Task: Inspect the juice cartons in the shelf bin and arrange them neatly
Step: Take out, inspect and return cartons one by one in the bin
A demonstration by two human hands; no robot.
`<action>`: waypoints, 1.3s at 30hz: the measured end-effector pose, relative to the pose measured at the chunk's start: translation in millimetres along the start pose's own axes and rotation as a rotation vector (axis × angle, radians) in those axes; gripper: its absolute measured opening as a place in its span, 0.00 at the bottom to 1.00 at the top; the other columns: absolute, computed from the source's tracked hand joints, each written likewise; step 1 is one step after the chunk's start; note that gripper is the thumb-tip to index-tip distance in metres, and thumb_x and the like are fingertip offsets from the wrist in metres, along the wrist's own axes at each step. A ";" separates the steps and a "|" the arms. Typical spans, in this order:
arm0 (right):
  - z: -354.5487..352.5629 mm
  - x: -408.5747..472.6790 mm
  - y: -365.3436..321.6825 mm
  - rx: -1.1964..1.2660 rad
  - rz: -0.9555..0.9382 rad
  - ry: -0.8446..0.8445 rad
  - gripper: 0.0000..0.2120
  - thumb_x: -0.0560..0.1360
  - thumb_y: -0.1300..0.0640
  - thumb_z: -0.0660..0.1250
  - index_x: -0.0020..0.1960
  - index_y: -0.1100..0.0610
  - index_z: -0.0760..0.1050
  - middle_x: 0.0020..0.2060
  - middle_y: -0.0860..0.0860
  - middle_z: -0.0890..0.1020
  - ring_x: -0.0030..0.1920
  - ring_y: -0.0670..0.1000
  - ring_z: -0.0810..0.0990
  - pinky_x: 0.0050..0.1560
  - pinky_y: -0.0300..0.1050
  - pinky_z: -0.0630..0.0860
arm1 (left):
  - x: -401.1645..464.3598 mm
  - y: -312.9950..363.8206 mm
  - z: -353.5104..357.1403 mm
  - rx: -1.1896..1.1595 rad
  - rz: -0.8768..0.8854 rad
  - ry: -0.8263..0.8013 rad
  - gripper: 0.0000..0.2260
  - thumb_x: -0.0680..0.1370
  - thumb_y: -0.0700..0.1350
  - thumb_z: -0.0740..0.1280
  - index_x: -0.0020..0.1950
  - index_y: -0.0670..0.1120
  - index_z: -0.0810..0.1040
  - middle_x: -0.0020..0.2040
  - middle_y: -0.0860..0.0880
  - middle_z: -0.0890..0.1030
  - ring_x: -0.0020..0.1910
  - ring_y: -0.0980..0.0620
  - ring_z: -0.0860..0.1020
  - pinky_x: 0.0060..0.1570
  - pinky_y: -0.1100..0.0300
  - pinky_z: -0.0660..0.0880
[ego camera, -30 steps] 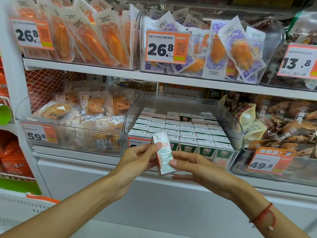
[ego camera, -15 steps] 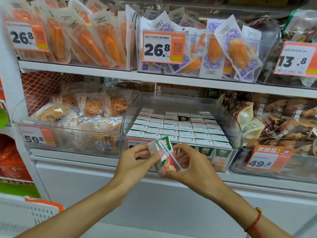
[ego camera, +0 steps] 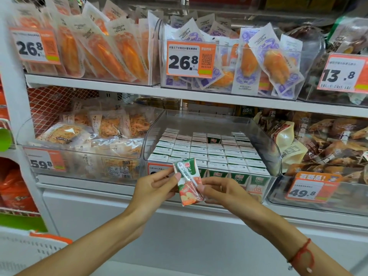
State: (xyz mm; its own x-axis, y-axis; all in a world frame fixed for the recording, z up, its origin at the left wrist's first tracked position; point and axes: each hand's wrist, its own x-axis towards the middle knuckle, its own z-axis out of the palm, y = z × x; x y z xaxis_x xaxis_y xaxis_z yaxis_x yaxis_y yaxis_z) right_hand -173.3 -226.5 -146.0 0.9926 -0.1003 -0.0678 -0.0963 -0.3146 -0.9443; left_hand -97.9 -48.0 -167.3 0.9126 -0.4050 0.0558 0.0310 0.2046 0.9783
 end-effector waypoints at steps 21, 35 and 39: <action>4.3 -4.5 4.3 -0.094 -0.203 0.120 0.08 0.76 0.49 0.68 0.52 0.50 0.81 0.43 0.45 0.85 0.44 0.42 0.83 0.48 0.37 0.79 | 2.2 5.9 1.6 0.343 0.025 -0.086 0.11 0.71 0.49 0.76 0.53 0.54 0.84 0.45 0.57 0.86 0.47 0.59 0.84 0.60 0.54 0.77; 0.2 -13.9 -5.3 0.128 -0.321 0.156 0.14 0.73 0.49 0.67 0.55 0.53 0.81 0.47 0.47 0.85 0.50 0.46 0.83 0.46 0.32 0.76 | -5.2 -0.8 3.4 0.804 0.727 0.028 0.31 0.69 0.41 0.79 0.69 0.55 0.74 0.61 0.58 0.76 0.61 0.62 0.74 0.57 0.77 0.69; -0.9 -14.5 -5.7 0.110 -0.324 0.156 0.13 0.75 0.49 0.65 0.56 0.50 0.82 0.50 0.45 0.85 0.53 0.46 0.82 0.48 0.33 0.77 | -4.0 -1.3 6.6 0.724 0.637 -0.030 0.32 0.71 0.42 0.77 0.71 0.58 0.70 0.63 0.60 0.75 0.63 0.65 0.72 0.59 0.74 0.69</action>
State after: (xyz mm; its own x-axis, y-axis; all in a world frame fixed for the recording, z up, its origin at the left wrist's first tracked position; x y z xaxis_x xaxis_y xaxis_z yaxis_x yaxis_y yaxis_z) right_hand -187.2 -224.1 -139.4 0.9465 -0.1574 0.2816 0.2375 -0.2508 -0.9385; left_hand -104.2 -52.6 -167.5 0.6602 -0.4325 0.6140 -0.7345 -0.2011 0.6481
